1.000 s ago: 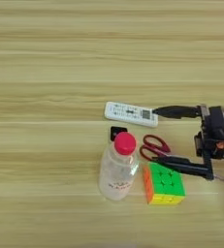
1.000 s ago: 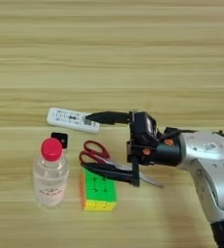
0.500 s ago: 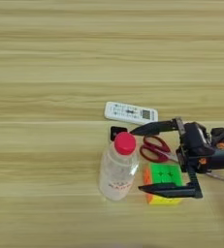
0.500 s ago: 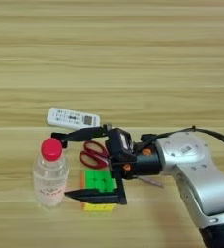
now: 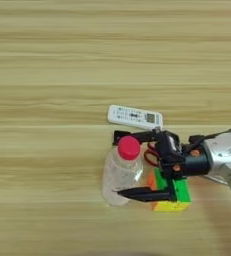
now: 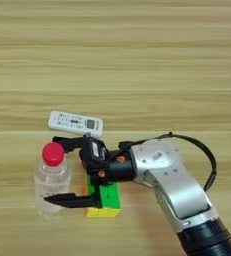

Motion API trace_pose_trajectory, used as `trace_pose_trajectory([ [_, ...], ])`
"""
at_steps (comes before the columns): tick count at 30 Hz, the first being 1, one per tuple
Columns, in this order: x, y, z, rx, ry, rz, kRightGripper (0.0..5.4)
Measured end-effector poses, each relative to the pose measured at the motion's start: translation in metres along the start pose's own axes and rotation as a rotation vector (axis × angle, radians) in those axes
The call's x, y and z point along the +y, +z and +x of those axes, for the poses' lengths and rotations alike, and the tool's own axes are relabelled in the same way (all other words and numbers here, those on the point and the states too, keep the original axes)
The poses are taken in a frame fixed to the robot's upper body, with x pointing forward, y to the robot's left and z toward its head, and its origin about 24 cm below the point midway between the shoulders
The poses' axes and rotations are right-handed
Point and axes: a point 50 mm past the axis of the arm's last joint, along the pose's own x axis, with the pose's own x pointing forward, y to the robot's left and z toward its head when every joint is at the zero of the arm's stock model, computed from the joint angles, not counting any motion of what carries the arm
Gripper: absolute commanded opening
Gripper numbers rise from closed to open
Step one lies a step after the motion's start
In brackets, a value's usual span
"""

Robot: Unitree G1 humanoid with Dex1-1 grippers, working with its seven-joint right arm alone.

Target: Move the objects on the table

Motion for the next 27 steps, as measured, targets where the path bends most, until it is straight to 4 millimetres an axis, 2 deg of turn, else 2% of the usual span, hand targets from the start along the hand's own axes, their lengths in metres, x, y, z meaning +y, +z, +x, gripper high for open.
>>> trace_pose_trajectory([
  [5, -0.001, 0.000, 0.001, -0.011, -0.013, -0.009, 3.64],
  [16, -0.006, -0.002, 0.000, -0.043, -0.076, 0.012, 3.24],
  [20, -0.022, 0.010, -0.007, -0.110, -0.190, -0.022, 3.23],
  [24, -0.047, 0.029, -0.021, -0.190, -0.356, -0.078, 3.23],
  [27, -0.061, 0.034, -0.034, -0.206, -0.467, -0.086, 3.21],
])
